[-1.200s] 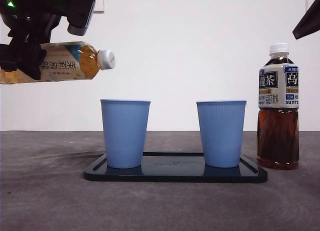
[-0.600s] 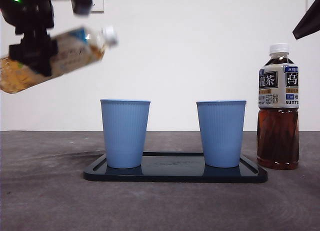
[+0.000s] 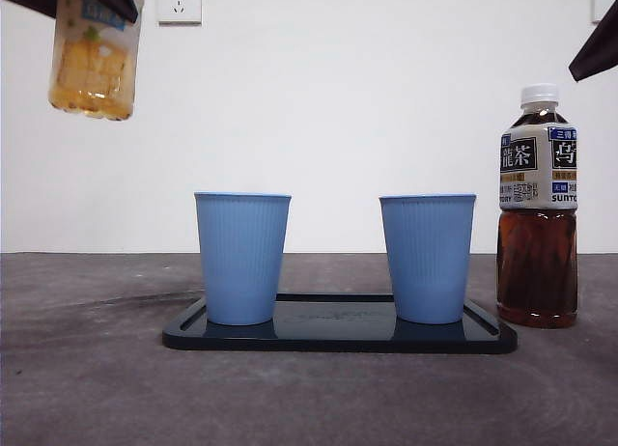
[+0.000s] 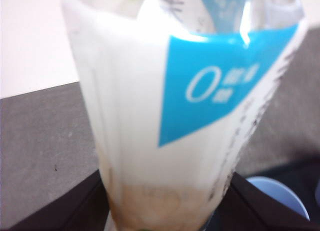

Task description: Pour the drink into the cup

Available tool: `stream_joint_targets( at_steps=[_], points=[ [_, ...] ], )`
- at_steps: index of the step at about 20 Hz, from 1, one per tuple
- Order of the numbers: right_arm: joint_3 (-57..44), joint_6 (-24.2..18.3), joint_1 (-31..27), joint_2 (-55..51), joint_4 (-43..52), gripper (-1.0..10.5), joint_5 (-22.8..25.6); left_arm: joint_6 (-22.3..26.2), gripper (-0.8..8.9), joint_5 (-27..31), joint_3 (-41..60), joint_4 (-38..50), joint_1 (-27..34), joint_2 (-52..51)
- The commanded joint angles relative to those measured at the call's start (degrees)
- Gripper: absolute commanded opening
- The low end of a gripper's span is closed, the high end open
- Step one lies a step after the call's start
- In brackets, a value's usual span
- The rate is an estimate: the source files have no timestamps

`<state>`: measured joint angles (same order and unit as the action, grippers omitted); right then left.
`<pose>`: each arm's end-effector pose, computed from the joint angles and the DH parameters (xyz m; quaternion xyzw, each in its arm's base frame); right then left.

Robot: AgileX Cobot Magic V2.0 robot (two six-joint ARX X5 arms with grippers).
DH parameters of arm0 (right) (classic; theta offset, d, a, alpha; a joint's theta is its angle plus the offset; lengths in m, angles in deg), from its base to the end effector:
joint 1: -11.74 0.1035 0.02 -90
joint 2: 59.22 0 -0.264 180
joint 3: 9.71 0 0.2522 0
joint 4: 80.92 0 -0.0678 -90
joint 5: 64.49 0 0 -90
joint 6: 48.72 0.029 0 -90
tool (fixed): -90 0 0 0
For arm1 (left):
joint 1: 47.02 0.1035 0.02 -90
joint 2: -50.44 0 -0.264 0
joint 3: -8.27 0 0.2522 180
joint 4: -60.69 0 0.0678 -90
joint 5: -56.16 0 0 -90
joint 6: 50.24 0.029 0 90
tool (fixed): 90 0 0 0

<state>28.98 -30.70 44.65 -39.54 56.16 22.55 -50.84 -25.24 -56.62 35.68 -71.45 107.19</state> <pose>0.0817 0.0547 0.2353 0.0929 0.2448 0.2662 0.9277 0.1996 -0.0859 0.3320 0.0366 0.1413 -0.1355 0.9800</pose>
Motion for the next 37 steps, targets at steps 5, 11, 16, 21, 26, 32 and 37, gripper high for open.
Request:
stream_joint_targets(
  at_steps=[5, 11, 16, 21, 26, 32, 37],
  points=[
    [0.7, 0.0, 0.4, 0.0, 0.4, 4.3, 0.2, -8.2, 2.14, -1.2, 13.4, 20.6, 0.2, 1.3],
    [0.7, 0.8, 0.4, 0.0, 0.4, 4.3, 0.2, -10.1, 2.14, -1.2, 20.3, 34.4, 0.9, 9.4],
    [0.7, 0.9, 0.4, 0.0, 0.4, 4.3, 0.2, -10.0, 2.14, -1.2, 20.5, 42.6, 0.9, 19.8],
    [0.7, 1.0, 0.4, 0.0, 0.4, 4.3, 0.2, -8.9, 2.14, -1.2, 20.5, 47.3, 1.3, 26.8],
    [0.7, 1.0, 0.4, 0.0, 0.3, 4.3, 0.2, -8.6, 2.17, -1.2, 20.5, 48.8, 1.7, 28.6],
    [0.7, 1.0, 0.4, 0.0, 0.3, 4.3, 0.2, -8.4, 2.46, -1.2, 20.5, 46.4, 1.6, 28.8],
    [0.7, 1.0, 0.4, 0.0, 0.3, 4.3, 0.2, -8.4, 4.16, -1.2, 20.5, 46.3, 1.5, 28.8]
  ],
)
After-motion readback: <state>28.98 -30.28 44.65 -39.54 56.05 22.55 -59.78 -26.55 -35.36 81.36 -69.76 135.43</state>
